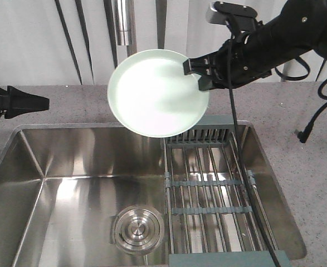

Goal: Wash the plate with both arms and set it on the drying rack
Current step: 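Swing the plate with the right gripper over the drying rack, then lower the plate flat onto the drying rack with the right gripper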

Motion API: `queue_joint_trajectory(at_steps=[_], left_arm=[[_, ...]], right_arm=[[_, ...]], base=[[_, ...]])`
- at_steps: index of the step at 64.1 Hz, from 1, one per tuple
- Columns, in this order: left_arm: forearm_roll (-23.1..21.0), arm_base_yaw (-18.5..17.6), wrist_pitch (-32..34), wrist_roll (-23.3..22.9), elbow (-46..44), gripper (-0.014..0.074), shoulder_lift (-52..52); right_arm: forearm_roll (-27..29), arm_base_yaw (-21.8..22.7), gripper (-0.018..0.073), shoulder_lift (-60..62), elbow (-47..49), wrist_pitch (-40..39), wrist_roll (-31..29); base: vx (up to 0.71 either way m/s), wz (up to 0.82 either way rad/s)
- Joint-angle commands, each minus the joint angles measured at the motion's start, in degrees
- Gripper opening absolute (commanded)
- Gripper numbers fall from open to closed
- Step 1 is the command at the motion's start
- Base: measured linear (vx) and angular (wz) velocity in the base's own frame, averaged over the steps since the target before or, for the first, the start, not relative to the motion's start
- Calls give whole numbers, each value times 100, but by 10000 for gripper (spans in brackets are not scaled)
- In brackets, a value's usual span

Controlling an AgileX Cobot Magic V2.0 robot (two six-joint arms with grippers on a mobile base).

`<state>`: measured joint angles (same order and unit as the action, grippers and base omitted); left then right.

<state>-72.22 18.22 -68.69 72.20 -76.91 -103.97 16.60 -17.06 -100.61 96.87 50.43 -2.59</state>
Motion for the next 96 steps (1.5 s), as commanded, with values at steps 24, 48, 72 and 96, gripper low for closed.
queue_joint_trajectory(at_steps=[24,48,72,96], left_arm=[[-444,2,-283,17,-134,534,300],[-444,2,-283,17,-134,534,300],[-444,2,-283,17,-134,534,300],[-444,2,-283,17,-134,534,300]], right_arm=[[57,-31,-9,264,192,1521,-318],[764,-711,-9,264,192,6,-443],[-681,-462,-9,264,197,-918,602],[-887,300,-9,264,192,152,350]], base=[[0,0],[0,0],[0,0],[0,0]])
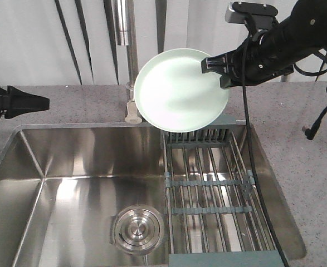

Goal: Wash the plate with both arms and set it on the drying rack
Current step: 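Lower the plate flat onto the drying rack with the right gripper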

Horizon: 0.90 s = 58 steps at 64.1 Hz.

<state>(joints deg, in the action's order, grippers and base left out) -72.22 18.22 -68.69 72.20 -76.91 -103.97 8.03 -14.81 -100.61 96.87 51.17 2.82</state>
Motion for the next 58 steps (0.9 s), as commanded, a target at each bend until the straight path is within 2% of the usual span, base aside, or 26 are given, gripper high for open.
queue_joint_trajectory(at_steps=[1,12,35,48,58], left_arm=[[-444,2,-283,17,-134,534,300],[-444,2,-283,17,-134,534,300],[-444,2,-283,17,-134,534,300],[-444,2,-283,17,-134,534,300],[-444,2,-283,17,-134,534,300]], right_arm=[[-29,82,-9,264,192,145,-226],[-47,98,-9,264,192,639,-702],[-69,109,-9,264,192,642,-687],[-219,482,-6,264,152,1143,-956],[-151,739,-1,264,-182,1072,-1139]], base=[[0,0],[0,0],[0,0],[0,0],[0,0]])
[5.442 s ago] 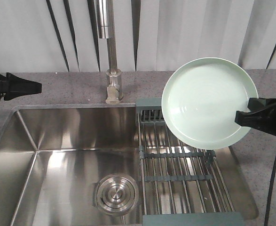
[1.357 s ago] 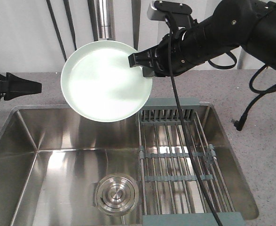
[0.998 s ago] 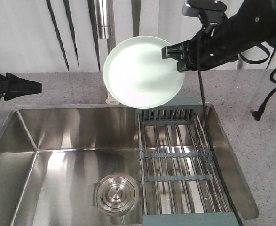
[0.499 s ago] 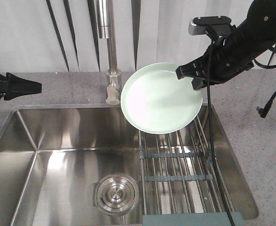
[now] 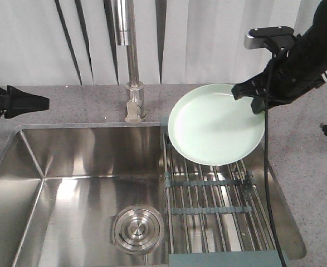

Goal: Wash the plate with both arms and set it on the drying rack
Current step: 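Lower the plate flat onto the drying rack with the right gripper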

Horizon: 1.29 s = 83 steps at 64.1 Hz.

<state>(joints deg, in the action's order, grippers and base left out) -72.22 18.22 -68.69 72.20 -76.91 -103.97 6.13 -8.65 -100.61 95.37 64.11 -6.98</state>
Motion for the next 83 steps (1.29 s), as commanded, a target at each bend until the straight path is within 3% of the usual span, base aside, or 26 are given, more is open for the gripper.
queue_joint_trajectory(at_steps=[1,24,46,66,83], left_arm=[[-444,2,-283,17,-134,534,300],[-444,2,-283,17,-134,534,300],[-444,2,-283,17,-134,534,300],[-444,2,-283,17,-134,534,300],[-444,2,-283,17,-134,534,300]], right_arm=[[39,123,-1,264,-69,-231,-159],[19,108,15,264,-1207,-1346,-178],[75,95,33,199,-1490,-1836,-198],[-330,-591,71,-170,-1484,-2113,-6],[-613,-642,158,-254,-1484,-2115,290]], base=[[0,0],[0,0],[0,0],[0,0],[0,0]])
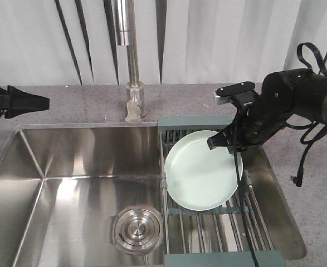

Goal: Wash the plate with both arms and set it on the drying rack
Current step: 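Lower the plate flat onto the drying rack with the right gripper, then open the right gripper and lift it away from the plate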

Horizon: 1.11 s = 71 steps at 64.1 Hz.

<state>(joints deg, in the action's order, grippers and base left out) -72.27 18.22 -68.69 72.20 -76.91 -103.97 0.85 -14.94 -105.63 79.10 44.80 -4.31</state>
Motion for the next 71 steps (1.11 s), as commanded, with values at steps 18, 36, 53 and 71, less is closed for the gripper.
queue_joint_trajectory(at_steps=[18,36,53,71], left_arm=[[-438,2,-283,17,-134,534,300],[-438,2,-283,17,-134,534,300],[-438,2,-283,17,-134,534,300],[-438,2,-283,17,-134,534,300]], right_arm=[[-85,-1,344,263,142,-359,53],[-597,-1,368,979,142,-874,431],[-1028,-1,368,1965,71,-969,431],[-1115,6,368,3531,-1704,-2297,501]], base=[[0,0],[0,0],[0,0],[0,0]])
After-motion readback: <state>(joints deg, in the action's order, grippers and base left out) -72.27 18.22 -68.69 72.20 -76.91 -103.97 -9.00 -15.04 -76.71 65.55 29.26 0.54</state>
